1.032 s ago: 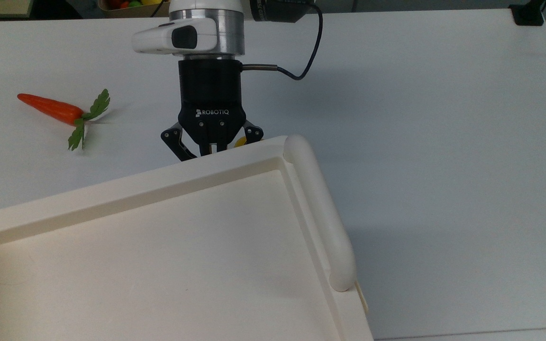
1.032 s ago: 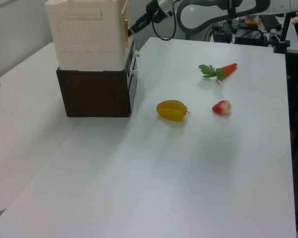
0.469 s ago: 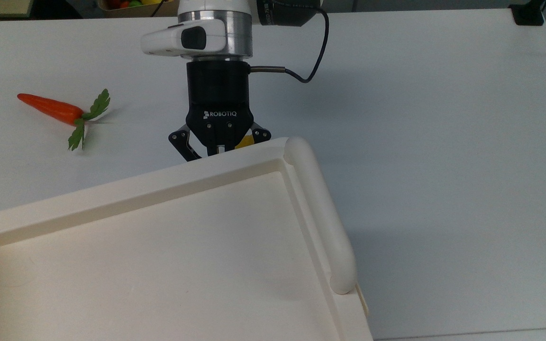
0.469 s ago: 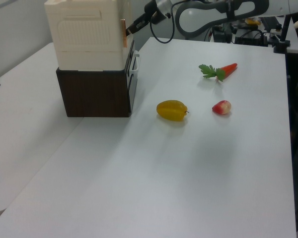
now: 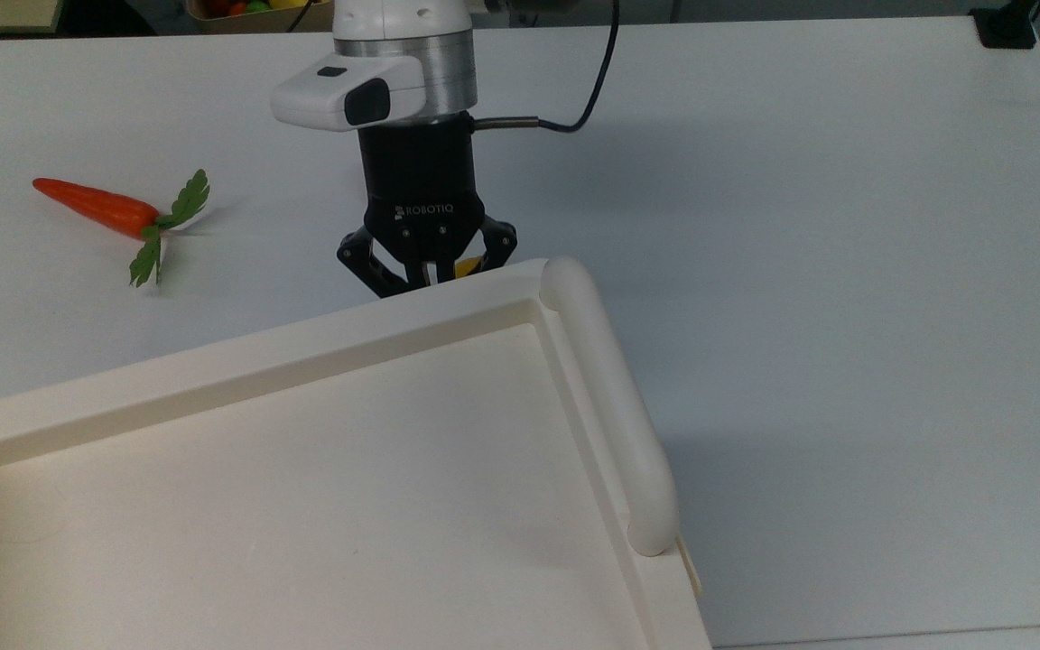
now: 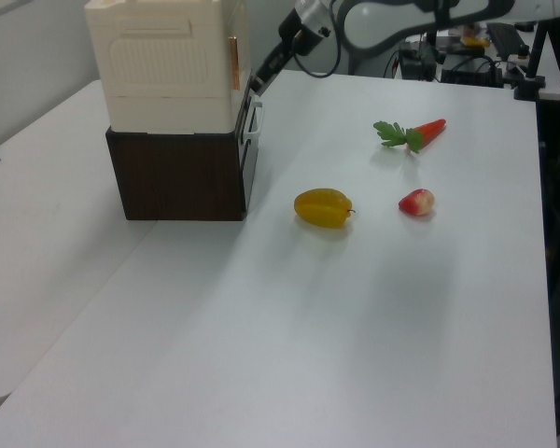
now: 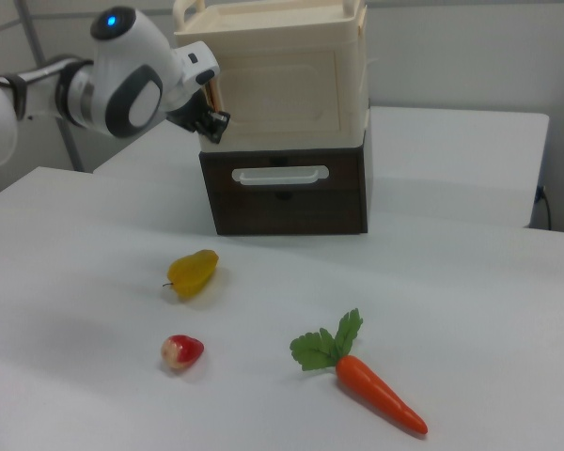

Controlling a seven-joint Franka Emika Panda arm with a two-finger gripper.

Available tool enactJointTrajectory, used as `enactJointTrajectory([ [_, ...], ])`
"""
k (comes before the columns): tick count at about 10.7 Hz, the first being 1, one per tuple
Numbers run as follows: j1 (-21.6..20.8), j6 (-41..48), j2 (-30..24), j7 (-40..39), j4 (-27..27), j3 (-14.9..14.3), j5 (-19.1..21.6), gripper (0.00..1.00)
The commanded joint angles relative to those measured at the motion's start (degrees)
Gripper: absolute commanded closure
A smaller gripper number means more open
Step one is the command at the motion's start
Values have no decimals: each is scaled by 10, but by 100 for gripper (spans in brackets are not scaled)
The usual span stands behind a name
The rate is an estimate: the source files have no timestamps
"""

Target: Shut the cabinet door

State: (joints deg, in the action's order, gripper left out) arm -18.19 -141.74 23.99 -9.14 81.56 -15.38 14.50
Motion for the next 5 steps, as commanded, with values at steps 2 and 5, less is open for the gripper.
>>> enactJointTrajectory([
  [2, 39, 316, -116, 27, 32, -8, -8, 94],
  [5, 49, 501, -153, 66, 32, -6, -126, 0],
])
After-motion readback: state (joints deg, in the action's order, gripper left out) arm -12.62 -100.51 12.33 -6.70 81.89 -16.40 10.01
